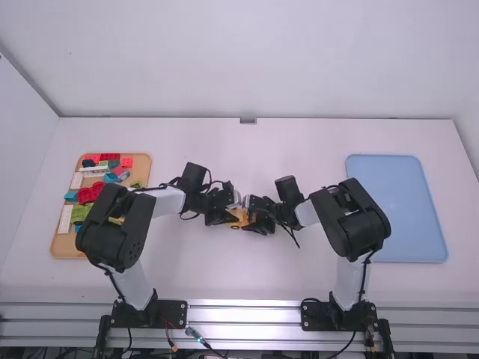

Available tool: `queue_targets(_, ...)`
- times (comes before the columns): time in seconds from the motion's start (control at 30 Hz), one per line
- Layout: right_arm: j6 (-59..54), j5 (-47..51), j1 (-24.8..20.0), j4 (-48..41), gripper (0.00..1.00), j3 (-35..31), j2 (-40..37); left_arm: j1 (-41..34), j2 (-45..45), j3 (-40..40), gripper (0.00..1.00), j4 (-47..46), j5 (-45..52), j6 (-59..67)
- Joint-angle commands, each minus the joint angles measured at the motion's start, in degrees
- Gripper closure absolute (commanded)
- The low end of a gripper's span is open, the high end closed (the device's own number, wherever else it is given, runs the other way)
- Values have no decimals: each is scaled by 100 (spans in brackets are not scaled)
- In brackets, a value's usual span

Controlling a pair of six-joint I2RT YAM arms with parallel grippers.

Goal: Assemble lego blocks to make yellow taxi

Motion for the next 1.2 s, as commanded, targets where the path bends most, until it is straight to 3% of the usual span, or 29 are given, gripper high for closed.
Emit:
queue_targets(0.0,7,205,7,-92,39,-17,-20,11,39,94,62,-50,105,-20)
queue_targets(0.1,9,203,11,-92,39,-17,-20,11,39,94,62,-74,107,-20)
queue_targets(0.3,9,205,7,-87,39,-17,-20,11,39,114,75,-120,105,-17)
queue_targets(0.5,9,205,7,-87,38,-17,-20,11,39,111,81,-105,105,-17)
queue_targets(0.67,9,205,7,-72,39,-17,-20,11,39,94,98,46,-79,177)
queue_targets(1.17,11,205,7,-92,39,-17,-20,-42,39,90,98,-4,-457,503)
